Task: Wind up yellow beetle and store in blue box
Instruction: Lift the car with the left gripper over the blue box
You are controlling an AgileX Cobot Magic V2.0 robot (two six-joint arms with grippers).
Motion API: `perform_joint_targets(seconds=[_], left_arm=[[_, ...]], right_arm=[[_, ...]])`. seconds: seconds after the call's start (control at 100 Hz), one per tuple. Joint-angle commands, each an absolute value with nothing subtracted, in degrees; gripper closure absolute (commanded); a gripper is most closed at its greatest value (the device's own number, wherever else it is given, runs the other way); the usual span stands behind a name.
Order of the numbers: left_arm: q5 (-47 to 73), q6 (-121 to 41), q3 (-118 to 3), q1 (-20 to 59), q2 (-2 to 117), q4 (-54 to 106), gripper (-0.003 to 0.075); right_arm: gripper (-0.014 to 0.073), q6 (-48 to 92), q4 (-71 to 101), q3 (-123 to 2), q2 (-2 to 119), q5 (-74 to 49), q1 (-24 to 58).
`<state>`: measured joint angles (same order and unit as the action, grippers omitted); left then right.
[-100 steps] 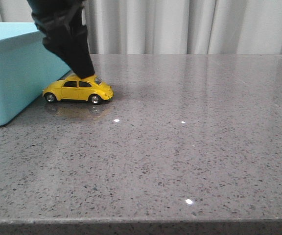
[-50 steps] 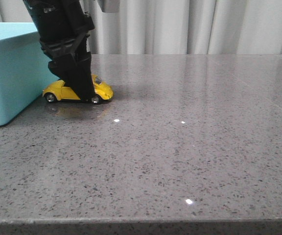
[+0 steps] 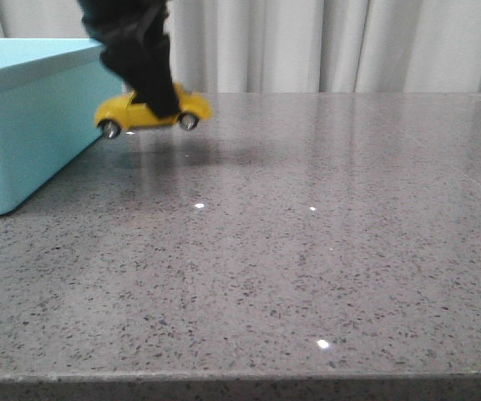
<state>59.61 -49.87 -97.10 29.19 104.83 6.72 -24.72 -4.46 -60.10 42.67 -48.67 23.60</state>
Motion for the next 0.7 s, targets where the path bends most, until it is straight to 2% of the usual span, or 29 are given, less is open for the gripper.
perform_joint_targets(seconds=[0.0,0.36,0.69], left_arm=[[60.3,-49.4,-103.5,30.7,101.7,8.3,0.0500],[72.4,-37.3,-120.3,28.0,98.3,-1.8,0.0500],[72.7,-24.8,-118.5,13.1,96.6,-0.9,0.0500]], right_arm=[[0.0064,-24.1,-4.9,-61.5,42.4,-44.3,23.5],[0.0064,-24.1,-4.9,-61.5,42.4,-42.7,23.5],[0.0064,-24.1,-4.9,-61.5,42.4,-42.2,23.5]])
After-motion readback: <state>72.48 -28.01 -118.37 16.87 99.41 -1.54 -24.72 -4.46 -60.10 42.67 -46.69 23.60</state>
